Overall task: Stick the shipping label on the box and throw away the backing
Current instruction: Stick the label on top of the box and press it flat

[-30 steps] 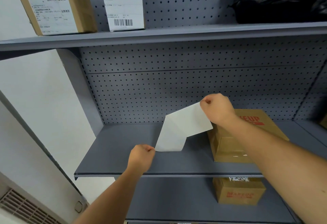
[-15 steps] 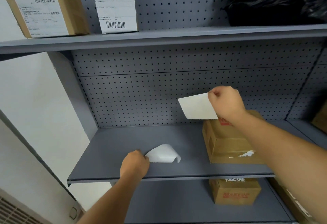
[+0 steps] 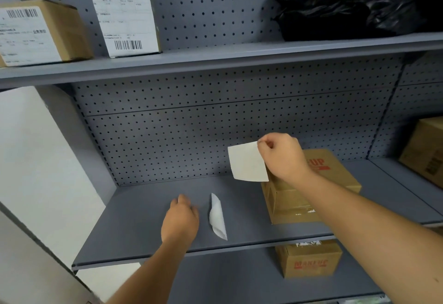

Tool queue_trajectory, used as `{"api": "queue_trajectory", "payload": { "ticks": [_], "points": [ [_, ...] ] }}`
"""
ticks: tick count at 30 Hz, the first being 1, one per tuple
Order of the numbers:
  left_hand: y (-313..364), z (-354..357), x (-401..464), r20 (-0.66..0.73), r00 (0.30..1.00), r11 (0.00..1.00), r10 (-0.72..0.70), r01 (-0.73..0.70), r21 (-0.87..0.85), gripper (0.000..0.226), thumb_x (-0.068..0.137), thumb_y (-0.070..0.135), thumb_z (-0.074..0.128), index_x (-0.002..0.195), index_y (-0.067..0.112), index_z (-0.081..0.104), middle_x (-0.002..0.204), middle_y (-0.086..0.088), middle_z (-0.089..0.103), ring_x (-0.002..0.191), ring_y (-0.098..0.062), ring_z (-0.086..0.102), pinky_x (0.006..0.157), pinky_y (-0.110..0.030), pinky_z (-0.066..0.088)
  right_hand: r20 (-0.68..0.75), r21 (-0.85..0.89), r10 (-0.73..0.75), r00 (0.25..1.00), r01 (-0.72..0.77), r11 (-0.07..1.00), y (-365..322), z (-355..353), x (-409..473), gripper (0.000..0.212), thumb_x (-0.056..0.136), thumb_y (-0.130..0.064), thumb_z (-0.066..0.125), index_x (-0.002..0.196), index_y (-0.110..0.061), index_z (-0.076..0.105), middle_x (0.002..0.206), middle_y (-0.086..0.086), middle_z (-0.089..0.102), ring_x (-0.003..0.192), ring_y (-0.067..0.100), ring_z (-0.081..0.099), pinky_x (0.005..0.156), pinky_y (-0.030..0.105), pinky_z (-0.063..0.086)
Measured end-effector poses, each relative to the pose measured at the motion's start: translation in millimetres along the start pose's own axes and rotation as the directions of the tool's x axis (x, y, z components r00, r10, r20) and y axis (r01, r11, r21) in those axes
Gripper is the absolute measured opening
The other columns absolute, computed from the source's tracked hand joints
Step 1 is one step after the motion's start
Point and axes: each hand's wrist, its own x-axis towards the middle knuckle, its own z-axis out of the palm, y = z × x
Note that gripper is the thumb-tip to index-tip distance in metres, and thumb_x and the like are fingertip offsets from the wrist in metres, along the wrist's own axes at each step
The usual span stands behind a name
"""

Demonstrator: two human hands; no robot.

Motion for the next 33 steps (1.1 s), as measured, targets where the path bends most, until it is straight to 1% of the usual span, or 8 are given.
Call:
{"api": "queue_trajectory", "payload": {
  "ticks": [5, 9, 11, 17, 22, 26, 30, 33],
  "points": [
    [59, -21, -6, 0.073, 0.996, 0.907, 0.06, -0.024, -0.42, 0.022, 0.103, 0.03, 0.051, 0.089, 0.016, 0.061, 0.078, -0.004, 0.067, 0.061, -0.015, 0.055, 0.059, -0.031, 0.047, -0.002, -0.008, -0.057, 0.998, 0.057, 0.998, 5, -1, -6, 0.025, 0.098, -0.019, 0.055, 0.097, -0.014, 0.08, 0.089, -0.001, 0.079, 0.078, 0.016, 0.069, 0.063, 0.023, 0.049],
    [104, -29, -9, 0.267, 0.963, 0.553, 0.025, 0.209, -0.806, 0.032, 0.104, 0.036, 0.054, 0.108, 0.01, 0.071, 0.102, -0.008, 0.078, 0.091, -0.022, 0.075, 0.085, -0.033, 0.06, -0.016, -0.062, -0.223, 0.975, 0.222, 0.973, 11, -1, -15, 0.022, 0.097, -0.019, 0.058, 0.092, -0.015, 0.079, 0.084, -0.003, 0.077, 0.075, 0.014, 0.065, 0.07, 0.032, 0.055],
    [119, -32, -11, 0.379, 0.924, 0.388, 0.054, 0.33, -0.86, 0.039, 0.104, 0.043, 0.053, 0.113, 0.008, 0.069, 0.109, -0.01, 0.078, 0.102, -0.025, 0.076, 0.093, -0.036, 0.06, -0.008, -0.107, -0.323, 0.946, 0.321, 0.941, 16, -2, -21, 0.02, 0.096, -0.02, 0.059, 0.088, -0.014, 0.077, 0.083, -0.003, 0.075, 0.081, 0.017, 0.063, 0.075, 0.037, 0.054],
    [141, -34, -14, 0.461, 0.875, 0.148, 0.146, 0.442, -0.885, 0.038, 0.103, 0.032, 0.059, 0.118, -0.002, 0.067, 0.117, -0.023, 0.076, 0.107, -0.031, 0.075, 0.103, -0.044, 0.057, 0.134, -0.173, -0.502, 0.854, 0.519, 0.837, 28, -1, -43, 0.025, 0.098, -0.031, 0.054, 0.097, -0.021, 0.077, 0.091, -0.009, 0.073, 0.092, 0.015, 0.058, 0.074, 0.036, 0.056],
    [158, -32, -15, 0.407, 0.907, 0.245, 0.111, 0.372, -0.895, 0.023, 0.101, 0.003, 0.053, 0.12, 0.0, 0.066, 0.111, -0.019, 0.078, 0.102, -0.036, 0.075, 0.093, -0.05, 0.059, 0.215, -0.165, -0.578, 0.787, 0.612, 0.773, 37, 1, -50, 0.024, 0.097, -0.033, 0.055, 0.103, -0.024, 0.076, 0.098, -0.011, 0.074, 0.094, 0.017, 0.058, 0.076, 0.036, 0.056],
    [169, -33, -15, 0.34, 0.937, 0.343, 0.075, 0.297, -0.891, 0.028, 0.099, 0.0, 0.053, 0.119, 0.008, 0.07, 0.114, -0.012, 0.079, 0.106, -0.033, 0.076, 0.096, -0.051, 0.06, 0.291, -0.119, -0.552, 0.782, 0.602, 0.79, 41, -9, -46, 0.032, 0.097, -0.044, 0.052, 0.112, -0.025, 0.074, 0.109, -0.013, 0.073, 0.106, 0.013, 0.057, 0.088, 0.032, 0.052],
    [183, -33, -14, 0.308, 0.949, 0.334, 0.07, 0.269, -0.903, 0.029, 0.1, 0.0, 0.054, 0.122, 0.01, 0.069, 0.118, -0.012, 0.078, 0.104, -0.033, 0.076, 0.093, -0.052, 0.061, 0.169, -0.049, -0.399, 0.901, 0.412, 0.91, 54, -30, -26, 0.027, 0.098, -0.038, 0.053, 0.111, -0.026, 0.074, 0.107, -0.014, 0.071, 0.101, 0.009, 0.055, 0.087, 0.032, 0.052],
    [196, -32, -15, 0.312, 0.949, 0.313, 0.053, 0.281, -0.907, 0.026, 0.101, 0.002, 0.056, 0.122, 0.01, 0.067, 0.116, -0.011, 0.079, 0.101, -0.032, 0.077, 0.081, -0.047, 0.064, 0.082, 0.087, -0.098, 0.992, 0.091, 0.992, 66, -47, -6, 0.022, 0.098, -0.028, 0.059, 0.113, -0.022, 0.074, 0.104, -0.008, 0.072, 0.095, 0.011, 0.063, 0.083, 0.03, 0.053]
  ]
}}
